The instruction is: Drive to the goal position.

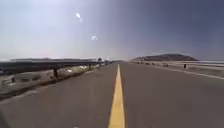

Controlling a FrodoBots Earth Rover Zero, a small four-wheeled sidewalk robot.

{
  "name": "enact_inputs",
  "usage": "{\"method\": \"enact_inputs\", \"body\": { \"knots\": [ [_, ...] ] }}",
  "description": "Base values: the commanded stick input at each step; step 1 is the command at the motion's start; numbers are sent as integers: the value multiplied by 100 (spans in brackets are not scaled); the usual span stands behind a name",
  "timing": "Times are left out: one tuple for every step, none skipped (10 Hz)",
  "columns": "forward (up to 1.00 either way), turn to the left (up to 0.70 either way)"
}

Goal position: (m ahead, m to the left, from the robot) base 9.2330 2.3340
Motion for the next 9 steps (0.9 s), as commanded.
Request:
{"method": "enact_inputs", "body": {
  "knots": [
    [50,0],
    [50,0],
    [50,0],
    [50,0],
    [50,0],
    [50,0],
    [50,0],
    [50,0],
    [50,0]
  ]
}}
